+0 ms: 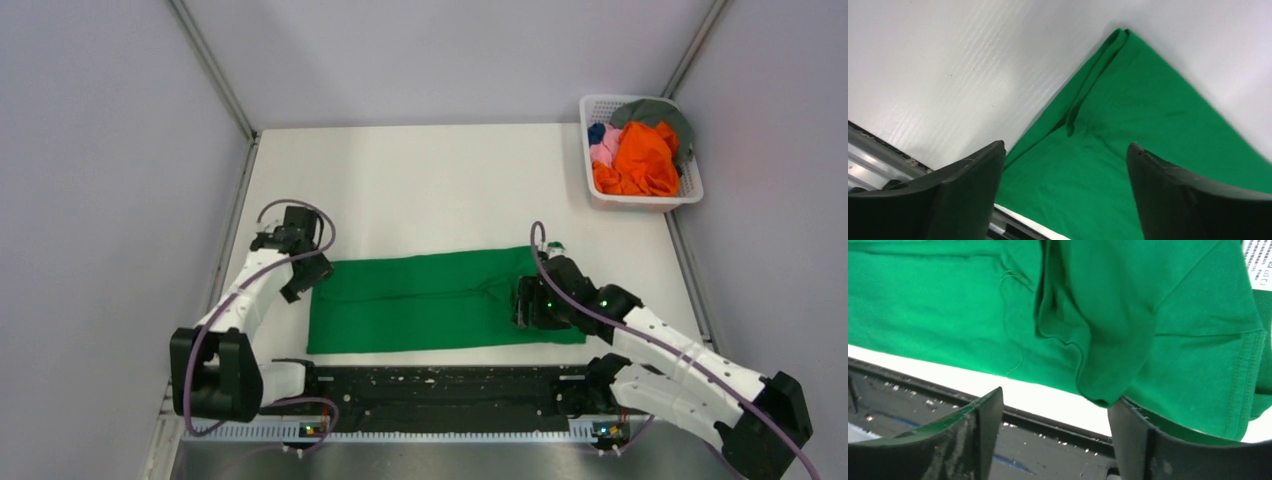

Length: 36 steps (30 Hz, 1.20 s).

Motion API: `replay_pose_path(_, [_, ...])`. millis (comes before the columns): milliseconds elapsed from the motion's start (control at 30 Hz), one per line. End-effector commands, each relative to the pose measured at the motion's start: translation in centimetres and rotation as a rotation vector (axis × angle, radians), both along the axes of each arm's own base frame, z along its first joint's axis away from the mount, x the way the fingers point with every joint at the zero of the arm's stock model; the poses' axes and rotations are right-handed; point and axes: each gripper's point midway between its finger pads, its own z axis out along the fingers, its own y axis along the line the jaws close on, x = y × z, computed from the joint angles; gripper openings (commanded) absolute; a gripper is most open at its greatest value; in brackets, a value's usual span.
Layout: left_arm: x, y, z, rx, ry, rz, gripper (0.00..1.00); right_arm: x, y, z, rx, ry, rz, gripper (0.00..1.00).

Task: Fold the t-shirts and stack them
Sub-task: Fold the other side of the tshirt into a rectangle

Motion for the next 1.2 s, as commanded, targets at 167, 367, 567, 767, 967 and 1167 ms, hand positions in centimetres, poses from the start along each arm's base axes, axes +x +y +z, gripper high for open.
replay_pose_path(167, [3.0, -4.0, 6.2, -0.192, -0.303, -0.157, 0.99, 3.1, 3.2, 7.2, 0.118, -0.199, 0.094, 0.82])
replay_pose_path(367, [4.4, -6.2, 4.7, -0.285, -0.275, -0.223, 0.99, 6.5, 2.2, 9.7, 0.055, -0.358, 0.016, 0.94])
replay_pose_path(567, [5.3, -7.6, 2.8, -0.32, -0.239, -0.256, 0.99, 8.3, 3.2, 6.5, 0.036, -0.342, -0.019, 0.99])
replay_pose_path(767, [5.8, -8.3, 0.7, -0.324, -0.172, -0.273, 0.99, 9.1, 6.9, 1.7, 0.055, -0.237, 0.103, 0.99])
replay_pose_path(967, [5.3, -8.3, -0.7, -0.306, -0.129, -0.275, 0.99, 6.4, 10.6, -0.1, 0.133, -0.137, 0.376, 0.95])
replay_pose_path(1167, [5.3, -8.3, -0.9, -0.303, -0.124, -0.272, 0.99, 2.1, 11.7, 1.5, 0.212, -0.146, 0.529, 0.95])
